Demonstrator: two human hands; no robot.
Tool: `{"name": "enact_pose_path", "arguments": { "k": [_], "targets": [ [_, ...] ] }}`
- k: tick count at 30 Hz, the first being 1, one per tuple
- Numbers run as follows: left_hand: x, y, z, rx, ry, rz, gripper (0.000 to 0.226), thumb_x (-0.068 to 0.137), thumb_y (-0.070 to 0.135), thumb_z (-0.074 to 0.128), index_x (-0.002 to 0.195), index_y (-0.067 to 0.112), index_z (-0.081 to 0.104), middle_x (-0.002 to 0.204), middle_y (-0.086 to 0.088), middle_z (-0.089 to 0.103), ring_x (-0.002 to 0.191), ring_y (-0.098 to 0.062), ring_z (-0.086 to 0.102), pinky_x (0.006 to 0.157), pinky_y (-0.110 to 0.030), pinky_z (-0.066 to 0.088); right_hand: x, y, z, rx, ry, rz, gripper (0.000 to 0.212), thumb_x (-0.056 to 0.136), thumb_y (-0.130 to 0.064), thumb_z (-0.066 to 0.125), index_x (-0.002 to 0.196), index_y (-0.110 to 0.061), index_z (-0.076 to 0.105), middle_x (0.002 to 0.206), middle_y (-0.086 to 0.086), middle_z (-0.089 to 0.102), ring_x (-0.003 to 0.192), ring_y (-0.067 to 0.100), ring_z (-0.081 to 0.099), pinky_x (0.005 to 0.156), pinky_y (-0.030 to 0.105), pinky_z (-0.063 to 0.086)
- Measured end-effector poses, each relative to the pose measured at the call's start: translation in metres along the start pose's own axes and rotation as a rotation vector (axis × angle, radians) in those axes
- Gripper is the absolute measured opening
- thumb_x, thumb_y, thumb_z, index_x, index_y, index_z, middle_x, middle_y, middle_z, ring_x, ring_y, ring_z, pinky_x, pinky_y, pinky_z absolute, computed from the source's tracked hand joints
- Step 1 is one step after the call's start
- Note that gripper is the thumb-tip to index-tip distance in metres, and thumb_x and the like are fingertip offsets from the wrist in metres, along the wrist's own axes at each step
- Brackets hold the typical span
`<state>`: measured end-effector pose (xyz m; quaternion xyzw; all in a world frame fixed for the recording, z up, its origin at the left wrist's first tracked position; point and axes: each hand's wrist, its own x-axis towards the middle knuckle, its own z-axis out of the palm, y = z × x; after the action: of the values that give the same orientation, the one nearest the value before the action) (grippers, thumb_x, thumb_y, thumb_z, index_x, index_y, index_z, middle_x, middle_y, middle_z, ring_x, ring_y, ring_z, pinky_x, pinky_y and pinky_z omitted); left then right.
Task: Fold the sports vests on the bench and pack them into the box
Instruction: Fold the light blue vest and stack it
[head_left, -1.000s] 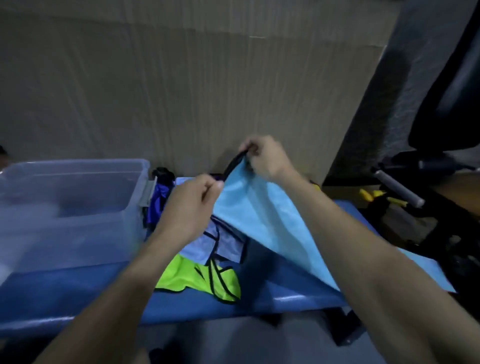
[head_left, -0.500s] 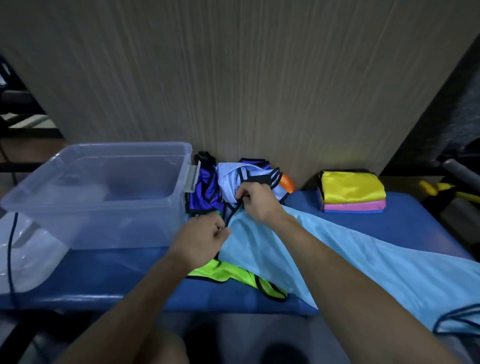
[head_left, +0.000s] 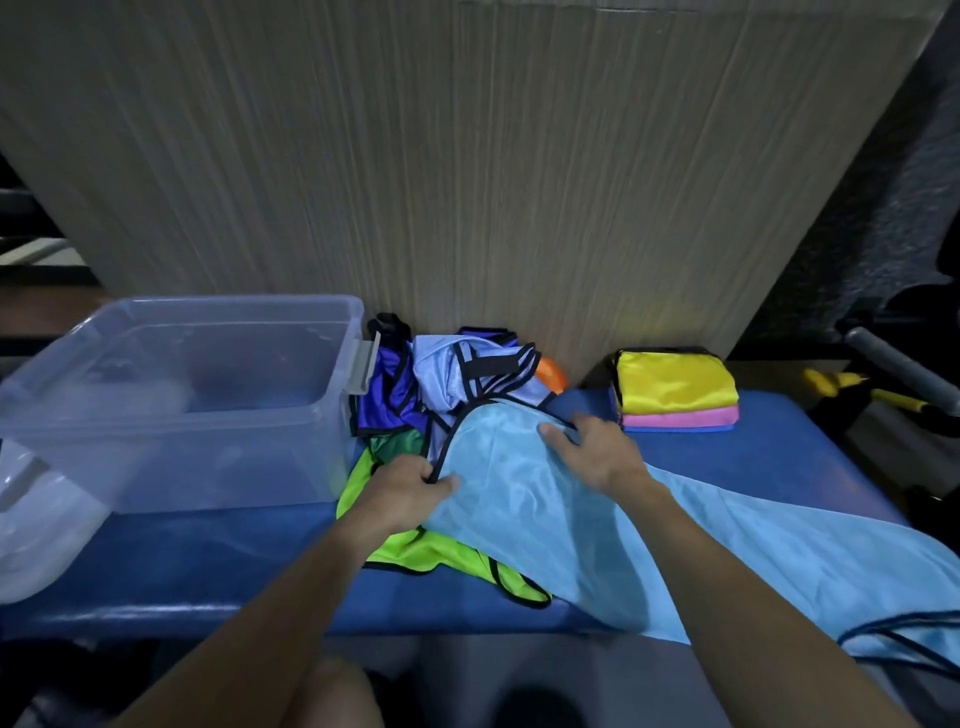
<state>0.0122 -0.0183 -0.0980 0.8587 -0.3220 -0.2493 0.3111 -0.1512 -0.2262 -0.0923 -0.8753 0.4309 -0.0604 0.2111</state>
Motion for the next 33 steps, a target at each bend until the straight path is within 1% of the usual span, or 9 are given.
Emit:
{"name": "enact_pose_path", "arguments": {
  "k": [4,7,9,13,17,20,25,30,33],
  "targets": [
    [0.002,0.000,0.003,-0.135,0.029,0.010,0.041,0.096,0.045,0.063,0.071,0.019,0.045,0.064,-0.001,0.038,0.060,-0.018,0.038,0.057,-0.031,0.032,0.005,0.002,-0.008,0.037,-0.012,-0.092,0.044,0.096,-0.060,0.054,0.088,-0.017,0.062,0.085,0.006,0.065,0.092,0.030,0.062,0.075,0.039,0.048],
    [0.002,0.003,0.002,-0.190,-0.020,0.040,0.037,0.099,0.043,0.060,0.078,0.013,0.052,0.070,-0.003,0.042,0.066,-0.017,0.041,0.062,-0.032,0.033,0.003,-0.002,-0.011,0.014,0.014,-0.151,0.043,0.100,-0.049,0.055,0.069,-0.023,0.041,0.069,0.001,0.048,0.081,0.031,0.053,0.066,0.037,0.035],
    [0.002,0.003,0.005,-0.192,-0.052,0.043,0.041,0.098,0.045,0.060,0.083,0.007,0.056,0.071,0.000,0.047,0.066,-0.016,0.043,0.063,-0.032,0.036,0.003,-0.006,-0.009,-0.012,0.056,-0.197,0.040,0.102,-0.045,0.053,0.073,-0.020,0.043,0.075,0.006,0.054,0.086,0.038,0.057,0.066,0.039,0.035],
    [0.001,0.005,0.003,-0.260,0.053,0.066,0.034,0.100,0.035,0.059,0.088,0.003,0.062,0.077,-0.007,0.062,0.070,-0.019,0.052,0.067,-0.042,0.050,0.004,-0.020,-0.009,-0.132,0.178,-0.296,0.032,0.105,-0.041,0.047,0.106,-0.012,0.059,0.104,0.017,0.069,0.101,0.043,0.061,0.075,0.042,0.033],
    [-0.017,0.007,-0.018,-0.028,0.246,0.191,0.035,0.104,0.031,0.052,0.077,0.010,0.046,0.067,-0.005,0.051,0.073,-0.034,0.052,0.067,-0.044,0.039,0.006,-0.043,-0.013,-0.157,0.222,-0.380,0.026,0.106,-0.040,0.046,0.091,-0.018,0.049,0.098,0.016,0.069,0.100,0.040,0.060,0.077,0.041,0.029],
    [-0.025,0.003,-0.024,0.053,0.290,0.225,0.038,0.106,0.030,0.049,0.071,0.019,0.036,0.066,0.001,0.046,0.074,-0.034,0.050,0.064,-0.042,0.032,0.010,-0.053,-0.003,-0.145,0.175,-0.395,0.030,0.105,-0.042,0.047,0.086,-0.018,0.047,0.094,0.013,0.069,0.097,0.039,0.060,0.074,0.039,0.028],
    [-0.015,-0.007,-0.012,0.144,0.278,0.240,0.026,0.103,0.030,0.052,0.086,0.011,0.054,0.085,-0.014,0.066,0.088,-0.042,0.060,0.074,-0.047,0.048,0.007,-0.037,0.008,-0.088,0.143,-0.366,0.030,0.103,-0.042,0.052,0.082,-0.022,0.045,0.099,0.010,0.068,0.099,0.035,0.061,0.070,0.038,0.031],
    [-0.014,-0.004,-0.003,0.213,0.274,0.236,0.030,0.103,0.033,0.052,0.078,0.017,0.044,0.086,-0.014,0.066,0.089,-0.042,0.058,0.070,-0.047,0.048,0.006,-0.012,-0.002,-0.075,0.148,-0.365,0.024,0.099,-0.042,0.058,0.094,-0.019,0.064,0.094,0.000,0.069,0.098,0.030,0.063,0.075,0.040,0.042],
    [-0.012,-0.005,0.000,0.106,0.213,0.196,0.039,0.103,0.036,0.054,0.072,0.015,0.042,0.068,-0.006,0.055,0.071,-0.033,0.053,0.063,-0.041,0.041,0.004,0.001,-0.004,-0.152,0.026,-0.349,0.037,0.096,-0.056,0.058,0.111,-0.023,0.064,0.095,-0.005,0.063,0.107,0.027,0.058,0.086,0.043,0.041]
  ]
}}
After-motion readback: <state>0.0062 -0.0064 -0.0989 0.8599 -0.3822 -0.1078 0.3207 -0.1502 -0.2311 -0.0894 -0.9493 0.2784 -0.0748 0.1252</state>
